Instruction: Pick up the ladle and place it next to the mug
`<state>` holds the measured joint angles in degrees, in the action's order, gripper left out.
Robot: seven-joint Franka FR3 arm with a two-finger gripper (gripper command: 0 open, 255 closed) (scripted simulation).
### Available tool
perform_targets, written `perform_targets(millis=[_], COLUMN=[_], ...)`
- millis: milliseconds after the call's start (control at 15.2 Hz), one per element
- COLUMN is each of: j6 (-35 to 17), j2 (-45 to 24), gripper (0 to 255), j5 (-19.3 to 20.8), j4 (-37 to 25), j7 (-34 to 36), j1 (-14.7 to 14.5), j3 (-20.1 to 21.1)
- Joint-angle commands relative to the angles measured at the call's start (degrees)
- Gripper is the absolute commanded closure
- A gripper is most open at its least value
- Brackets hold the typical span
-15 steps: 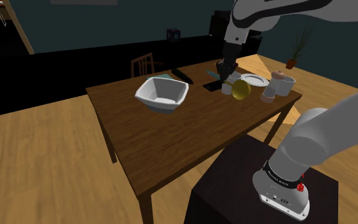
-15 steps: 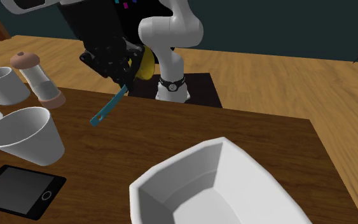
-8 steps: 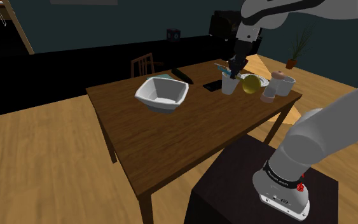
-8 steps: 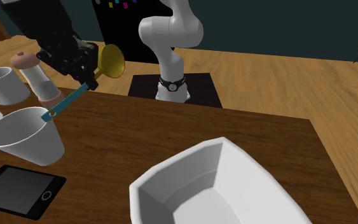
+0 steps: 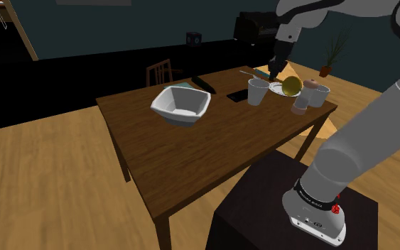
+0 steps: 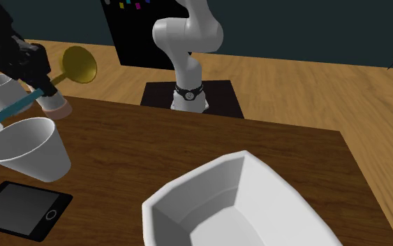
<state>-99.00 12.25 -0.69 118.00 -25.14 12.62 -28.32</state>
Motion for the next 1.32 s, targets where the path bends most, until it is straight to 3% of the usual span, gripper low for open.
perform_targets(millis=[0,528,990,1254], j6=[0.6,4.5,11.5,8.3], j2=[-3.2,-18.8,-35.3,-35.2], gripper=[255,255,255,255], j5=[-0.7,-7.2,-15.6,-15.5], j4=[-3.2,-19.0,-38.4,-35.2], j7=[-3.5,-17.3,-27.6,-27.8], j1=[0.8,6.1,16.5,16.1], j3=[-2.1,-8.8,-10.4,-10.2])
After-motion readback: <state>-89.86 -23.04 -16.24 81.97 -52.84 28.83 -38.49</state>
